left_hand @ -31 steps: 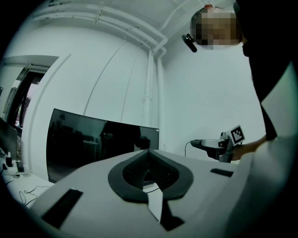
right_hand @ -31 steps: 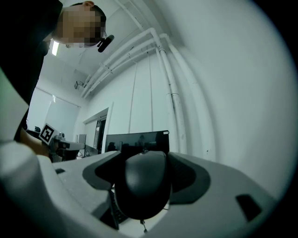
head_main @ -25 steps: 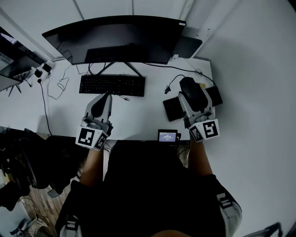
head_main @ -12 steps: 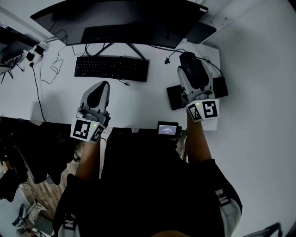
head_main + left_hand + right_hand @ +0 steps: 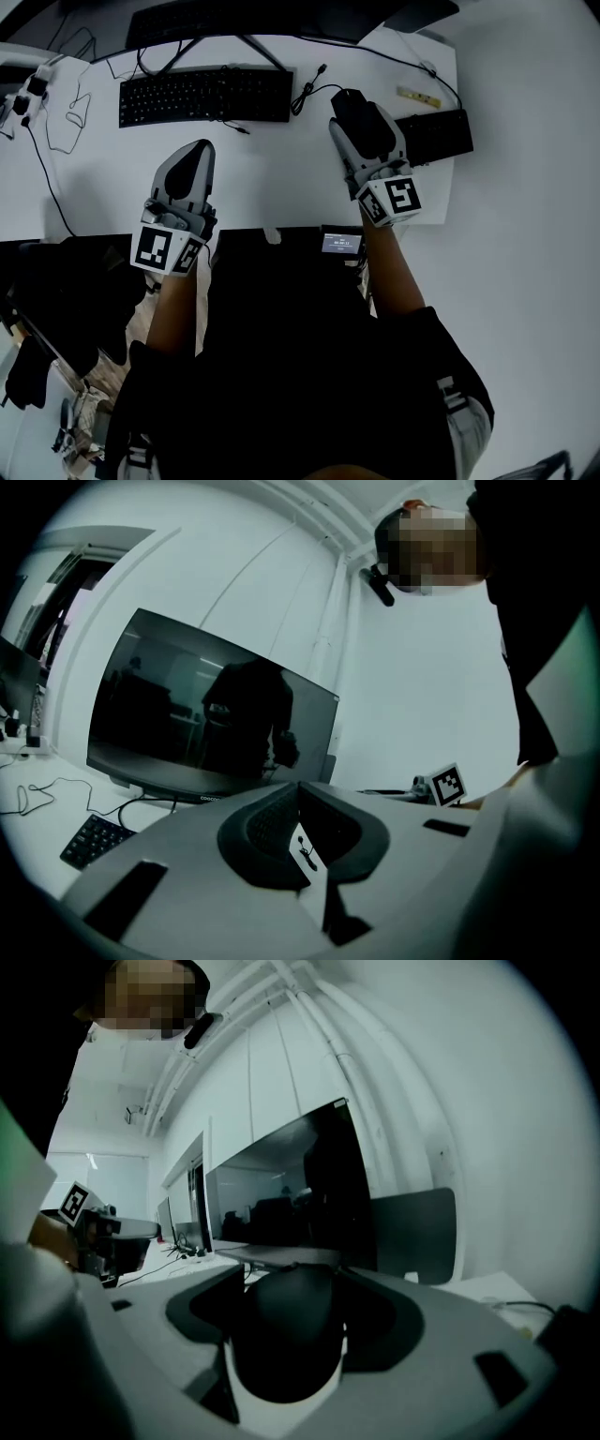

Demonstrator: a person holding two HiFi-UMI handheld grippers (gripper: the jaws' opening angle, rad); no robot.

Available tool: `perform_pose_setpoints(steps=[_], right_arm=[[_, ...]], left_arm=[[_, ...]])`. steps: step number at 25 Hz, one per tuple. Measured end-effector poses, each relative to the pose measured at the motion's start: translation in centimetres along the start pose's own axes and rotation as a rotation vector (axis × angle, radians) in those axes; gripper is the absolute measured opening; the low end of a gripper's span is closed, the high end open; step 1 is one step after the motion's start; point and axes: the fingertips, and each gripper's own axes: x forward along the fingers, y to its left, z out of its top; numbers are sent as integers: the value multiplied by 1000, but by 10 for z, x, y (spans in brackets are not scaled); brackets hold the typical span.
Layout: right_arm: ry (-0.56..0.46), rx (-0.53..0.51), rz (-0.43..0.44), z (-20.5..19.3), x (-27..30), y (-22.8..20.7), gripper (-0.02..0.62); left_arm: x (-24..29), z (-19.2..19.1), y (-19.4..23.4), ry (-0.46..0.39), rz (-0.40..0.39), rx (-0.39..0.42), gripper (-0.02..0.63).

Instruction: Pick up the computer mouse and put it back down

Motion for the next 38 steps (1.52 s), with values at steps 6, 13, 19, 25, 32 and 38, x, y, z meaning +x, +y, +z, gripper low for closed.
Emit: perform_pose_setpoints(steps=[6,13,19,25,32,38], right_arm=[[128,65,-3,-68,-5,13,314],[288,134,-59,-139,-14,30,314],[371,107,-91,-184,-9,37,314],[431,62,-108,-210,-6,41,314],[476,27,-125,-220,-3,43,314],[525,0,-138,-226,-1,44,314]], left_arm=[[12,-36,4,51,-35,-46,-5],[25,-75,1,130,-81,-100,-5],[27,-103,13,163,-67,-130,-5],[22,-124,17,197,-80,-145,-5],[19,-131,19,196,-83,-171,-5],[14,-134,14,187,-81,-187,-5]])
